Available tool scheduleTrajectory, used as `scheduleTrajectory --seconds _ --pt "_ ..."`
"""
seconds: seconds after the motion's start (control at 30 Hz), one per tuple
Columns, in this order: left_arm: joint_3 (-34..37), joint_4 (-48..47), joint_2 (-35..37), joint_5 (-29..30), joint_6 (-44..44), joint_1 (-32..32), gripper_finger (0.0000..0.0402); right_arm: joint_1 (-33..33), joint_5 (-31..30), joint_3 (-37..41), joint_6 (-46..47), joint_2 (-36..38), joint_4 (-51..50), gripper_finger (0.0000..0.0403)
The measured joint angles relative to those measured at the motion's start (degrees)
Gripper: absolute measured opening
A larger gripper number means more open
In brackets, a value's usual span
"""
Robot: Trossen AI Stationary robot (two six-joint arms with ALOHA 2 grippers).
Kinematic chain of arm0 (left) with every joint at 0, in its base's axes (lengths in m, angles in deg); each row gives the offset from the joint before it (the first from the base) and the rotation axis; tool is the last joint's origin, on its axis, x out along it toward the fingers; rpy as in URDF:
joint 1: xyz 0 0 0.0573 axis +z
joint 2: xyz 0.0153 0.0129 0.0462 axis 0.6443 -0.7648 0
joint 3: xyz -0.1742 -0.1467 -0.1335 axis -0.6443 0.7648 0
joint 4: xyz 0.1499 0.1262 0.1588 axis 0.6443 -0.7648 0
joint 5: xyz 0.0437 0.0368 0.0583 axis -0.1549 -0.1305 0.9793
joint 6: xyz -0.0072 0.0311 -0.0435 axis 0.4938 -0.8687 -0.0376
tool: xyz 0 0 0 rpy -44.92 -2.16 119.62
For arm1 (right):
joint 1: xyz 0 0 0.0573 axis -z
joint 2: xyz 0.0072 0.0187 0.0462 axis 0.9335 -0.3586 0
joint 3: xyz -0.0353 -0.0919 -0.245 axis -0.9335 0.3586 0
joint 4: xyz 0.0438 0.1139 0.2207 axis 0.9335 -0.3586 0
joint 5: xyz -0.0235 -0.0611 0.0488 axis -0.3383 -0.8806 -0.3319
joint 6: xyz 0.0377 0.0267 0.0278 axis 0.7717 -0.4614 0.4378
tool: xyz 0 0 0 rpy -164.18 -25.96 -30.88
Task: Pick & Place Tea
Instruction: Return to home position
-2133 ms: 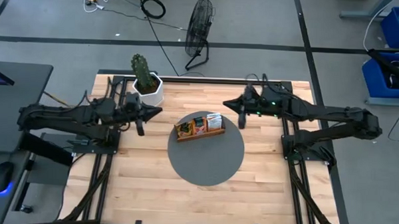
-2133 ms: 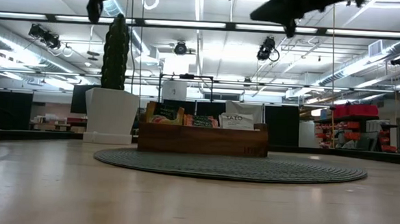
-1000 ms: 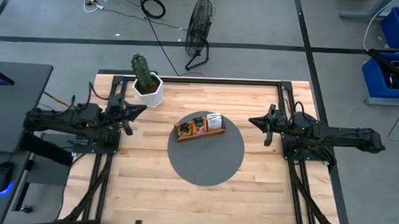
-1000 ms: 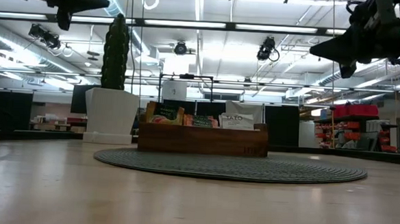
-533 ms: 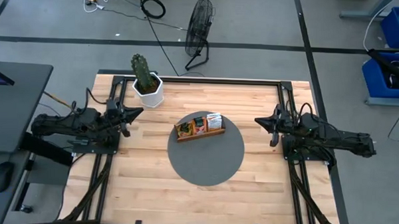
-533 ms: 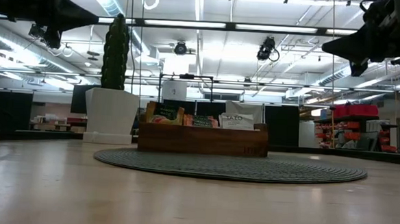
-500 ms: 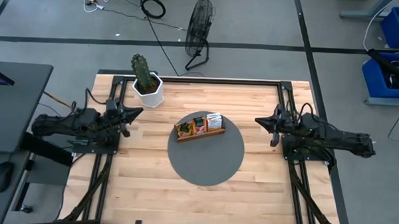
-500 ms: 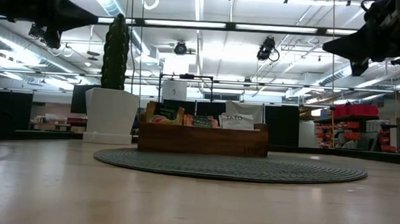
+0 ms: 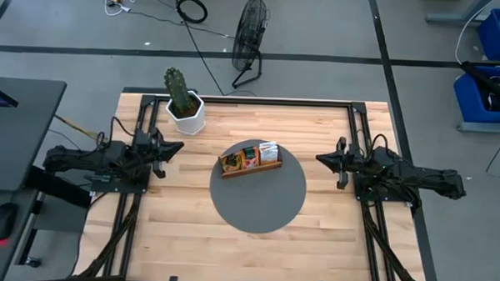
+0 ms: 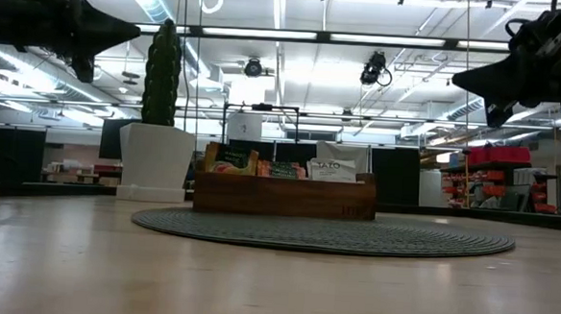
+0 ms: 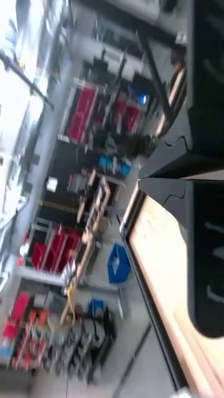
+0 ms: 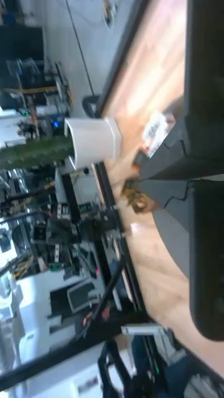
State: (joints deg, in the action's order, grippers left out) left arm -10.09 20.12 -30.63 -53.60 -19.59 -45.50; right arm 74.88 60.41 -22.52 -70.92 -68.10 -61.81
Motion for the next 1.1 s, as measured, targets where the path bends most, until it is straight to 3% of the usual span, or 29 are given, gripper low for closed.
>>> scheduleTrajectory --seconds 0.27,0.73,1.1 --pt "1.72 0.79 -0.02 -5.5 -2.42 0.0 0.0002 0.0 4.18 0.84 -0.84 -0.11 0.42 0.0" --pt "1.79 -7.32 -0.07 -4.45 -6.63 0.07 0.0002 -0.01 3.0 0.82 0.72 -0.66 0.2 0.0" --pt "4.43 -2.72 -1.38 -1.95 -2.98 0.16 0.0006 -0.01 2.41 0.8 1.39 -0.66 0.18 0.0021"
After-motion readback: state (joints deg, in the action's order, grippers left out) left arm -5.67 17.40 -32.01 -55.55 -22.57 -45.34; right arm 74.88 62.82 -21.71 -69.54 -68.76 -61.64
